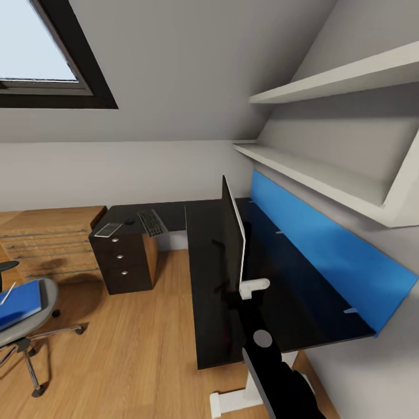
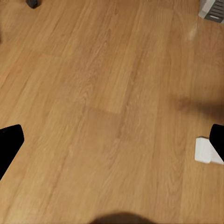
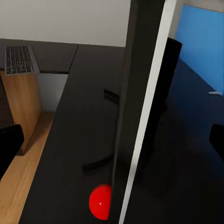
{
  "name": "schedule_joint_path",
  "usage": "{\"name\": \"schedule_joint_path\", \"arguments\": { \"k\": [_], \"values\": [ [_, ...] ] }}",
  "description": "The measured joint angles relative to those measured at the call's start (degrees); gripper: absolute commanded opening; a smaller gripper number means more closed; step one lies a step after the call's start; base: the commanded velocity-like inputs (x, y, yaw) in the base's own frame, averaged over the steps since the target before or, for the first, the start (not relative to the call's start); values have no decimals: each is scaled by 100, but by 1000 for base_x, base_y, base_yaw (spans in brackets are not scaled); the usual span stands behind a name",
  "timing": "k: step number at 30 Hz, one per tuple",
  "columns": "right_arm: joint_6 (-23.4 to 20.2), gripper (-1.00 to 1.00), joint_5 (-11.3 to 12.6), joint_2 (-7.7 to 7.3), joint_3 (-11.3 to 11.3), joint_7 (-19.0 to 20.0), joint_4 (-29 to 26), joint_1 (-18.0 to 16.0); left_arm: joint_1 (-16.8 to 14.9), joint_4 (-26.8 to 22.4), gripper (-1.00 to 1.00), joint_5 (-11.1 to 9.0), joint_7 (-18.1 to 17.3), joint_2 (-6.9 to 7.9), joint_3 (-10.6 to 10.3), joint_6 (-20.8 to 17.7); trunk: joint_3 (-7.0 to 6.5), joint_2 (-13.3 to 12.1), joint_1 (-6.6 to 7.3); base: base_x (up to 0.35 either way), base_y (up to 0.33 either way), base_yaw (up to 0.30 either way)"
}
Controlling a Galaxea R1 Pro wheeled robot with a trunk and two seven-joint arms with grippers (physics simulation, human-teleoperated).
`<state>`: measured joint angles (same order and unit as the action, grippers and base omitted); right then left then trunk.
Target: In the bedroom, organize the workspace by keeping the computer under the desk, ensuring the monitor is on the desk, placing the keyboard on the desk next to the monitor, placing the mouse on the desk next to the keyboard, moving the folder from the swivel chair onto the desk next to the mouse, stacking the notebook on top of the folder with the pen on top of the notebook, and positioning the swivel chair next to the desk.
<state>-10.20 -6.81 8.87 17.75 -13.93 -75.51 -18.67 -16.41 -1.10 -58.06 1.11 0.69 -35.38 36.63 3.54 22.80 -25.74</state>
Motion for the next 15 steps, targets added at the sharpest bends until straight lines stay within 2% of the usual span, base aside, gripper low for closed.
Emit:
{"name": "schedule_joint_path", "arguments": {
  "k": [4, 15],
  "values": [
    [24, 100, -5, -4, -1, -2, 0, 0, 0, 0, 100, 0, 0, 0, 0, 0, 0, -1, 0, 144, 0, 0],
    [48, 100, -6, -6, -8, -2, 8, 0, 0, 0, 100, 0, 0, 0, 0, -3, 0, 0, 0, 28, -10, 0]
  ]
}}
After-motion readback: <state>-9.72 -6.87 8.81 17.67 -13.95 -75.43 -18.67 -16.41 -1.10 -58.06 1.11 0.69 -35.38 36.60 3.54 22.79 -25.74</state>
